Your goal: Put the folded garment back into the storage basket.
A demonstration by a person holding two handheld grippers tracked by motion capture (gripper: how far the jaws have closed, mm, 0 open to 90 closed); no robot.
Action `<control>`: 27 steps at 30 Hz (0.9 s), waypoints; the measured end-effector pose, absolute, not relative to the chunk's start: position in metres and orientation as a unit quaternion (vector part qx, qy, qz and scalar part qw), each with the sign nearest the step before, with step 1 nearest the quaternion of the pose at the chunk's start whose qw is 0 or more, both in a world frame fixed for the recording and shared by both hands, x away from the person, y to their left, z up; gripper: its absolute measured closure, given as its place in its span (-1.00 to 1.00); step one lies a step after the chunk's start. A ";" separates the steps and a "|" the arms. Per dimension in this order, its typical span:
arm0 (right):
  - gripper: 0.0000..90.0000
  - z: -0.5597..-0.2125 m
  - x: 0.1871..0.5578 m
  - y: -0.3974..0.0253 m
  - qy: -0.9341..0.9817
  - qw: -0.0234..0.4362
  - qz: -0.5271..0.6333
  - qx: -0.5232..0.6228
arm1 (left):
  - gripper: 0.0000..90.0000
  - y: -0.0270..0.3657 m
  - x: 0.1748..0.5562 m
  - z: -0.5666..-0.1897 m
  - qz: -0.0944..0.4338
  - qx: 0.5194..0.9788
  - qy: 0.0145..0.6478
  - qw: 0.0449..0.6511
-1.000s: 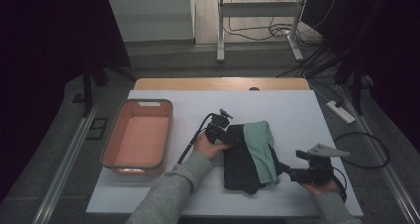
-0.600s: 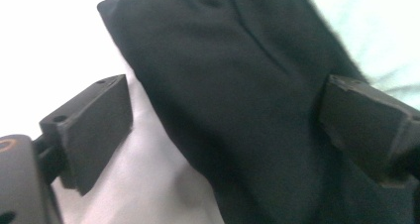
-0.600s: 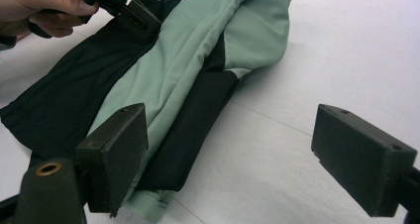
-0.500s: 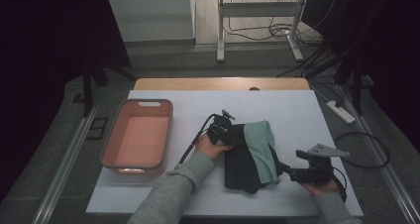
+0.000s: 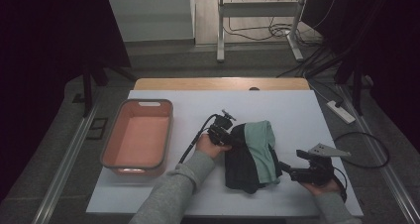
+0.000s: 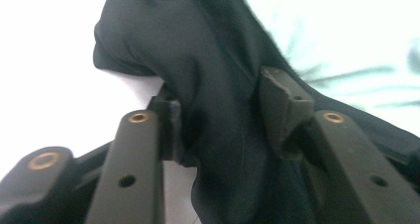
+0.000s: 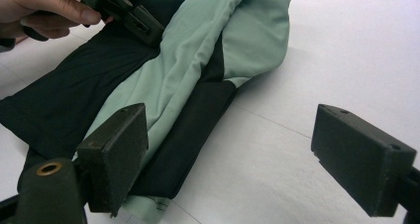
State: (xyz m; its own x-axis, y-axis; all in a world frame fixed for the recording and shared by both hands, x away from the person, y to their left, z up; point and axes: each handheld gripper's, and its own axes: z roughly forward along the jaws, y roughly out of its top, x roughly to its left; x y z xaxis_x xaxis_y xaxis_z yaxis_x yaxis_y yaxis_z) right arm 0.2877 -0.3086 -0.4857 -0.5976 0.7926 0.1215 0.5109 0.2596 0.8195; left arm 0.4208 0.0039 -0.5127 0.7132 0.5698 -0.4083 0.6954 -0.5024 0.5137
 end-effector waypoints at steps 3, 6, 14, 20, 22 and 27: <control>-0.66 -0.486 0.288 -0.309 0.777 0.161 0.441 0.419 | 0.44 0.005 0.421 -0.512 -0.094 0.860 0.367 0.343; -0.66 -0.486 0.288 -0.309 0.777 0.162 0.441 0.419 | 0.49 0.006 0.420 -0.510 -0.091 0.860 0.360 0.349; -0.66 -0.486 0.288 -0.310 0.776 0.163 0.442 0.419 | 0.58 0.010 0.418 -0.505 -0.096 0.852 0.352 0.375; -0.66 -0.486 0.288 -0.309 0.776 0.164 0.442 0.419 | 0.60 0.015 0.418 -0.501 -0.107 0.843 0.350 0.395; -0.65 -0.486 0.288 -0.310 0.776 0.164 0.442 0.420 | 0.61 0.017 0.417 -0.498 -0.110 0.840 0.346 0.404; -0.66 -0.485 0.288 -0.310 0.776 0.165 0.442 0.419 | 0.62 0.023 0.414 -0.487 -0.116 0.831 0.338 0.427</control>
State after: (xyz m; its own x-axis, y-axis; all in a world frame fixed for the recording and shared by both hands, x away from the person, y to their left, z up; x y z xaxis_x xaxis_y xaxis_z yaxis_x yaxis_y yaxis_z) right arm 0.2877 -0.3098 -0.4854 -0.5941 0.7962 0.1146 0.5040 0.2574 0.8245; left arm 0.4139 0.0227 -0.4875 0.7450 0.4613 -0.4818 0.6602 -0.4070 0.6312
